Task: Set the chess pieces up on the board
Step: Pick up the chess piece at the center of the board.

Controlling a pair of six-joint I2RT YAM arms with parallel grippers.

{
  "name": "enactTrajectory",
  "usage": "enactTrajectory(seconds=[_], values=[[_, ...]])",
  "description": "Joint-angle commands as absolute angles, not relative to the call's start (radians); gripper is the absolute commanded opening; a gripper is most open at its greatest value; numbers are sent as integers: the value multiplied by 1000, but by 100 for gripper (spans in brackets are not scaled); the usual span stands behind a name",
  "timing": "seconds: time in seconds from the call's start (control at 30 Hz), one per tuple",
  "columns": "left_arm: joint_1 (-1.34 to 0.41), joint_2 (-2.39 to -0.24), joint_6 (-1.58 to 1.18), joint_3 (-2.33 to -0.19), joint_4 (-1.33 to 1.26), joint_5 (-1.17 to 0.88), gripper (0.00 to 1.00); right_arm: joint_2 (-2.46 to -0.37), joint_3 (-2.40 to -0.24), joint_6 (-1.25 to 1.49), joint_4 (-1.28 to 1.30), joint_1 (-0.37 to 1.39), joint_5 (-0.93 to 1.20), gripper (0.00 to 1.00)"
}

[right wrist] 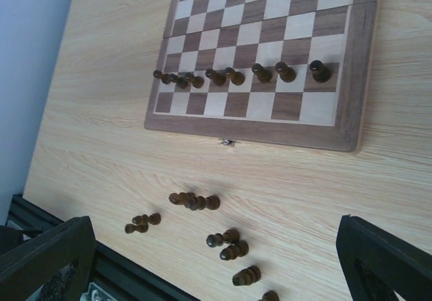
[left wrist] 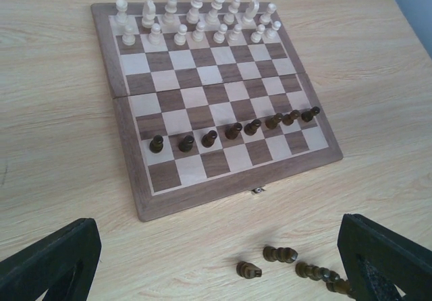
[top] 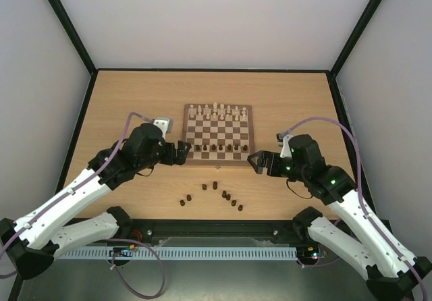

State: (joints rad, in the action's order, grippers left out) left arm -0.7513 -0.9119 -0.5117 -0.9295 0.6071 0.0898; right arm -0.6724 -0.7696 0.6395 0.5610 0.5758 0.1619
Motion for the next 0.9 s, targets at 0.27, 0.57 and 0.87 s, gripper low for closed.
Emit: enactTrajectory(seconds=[0.27,0.57,0.87], values=[[-743,-1013,-511,-932,636,191,99,-848,-818,587,707,606,145,93],[-741,-1064,-504,-909,578,182,99,-1011,-824,732,742,931,-84,86],[-736,-1061,-509,-903,586,199,99,-1084,-740,846,723,1118,-144,63]])
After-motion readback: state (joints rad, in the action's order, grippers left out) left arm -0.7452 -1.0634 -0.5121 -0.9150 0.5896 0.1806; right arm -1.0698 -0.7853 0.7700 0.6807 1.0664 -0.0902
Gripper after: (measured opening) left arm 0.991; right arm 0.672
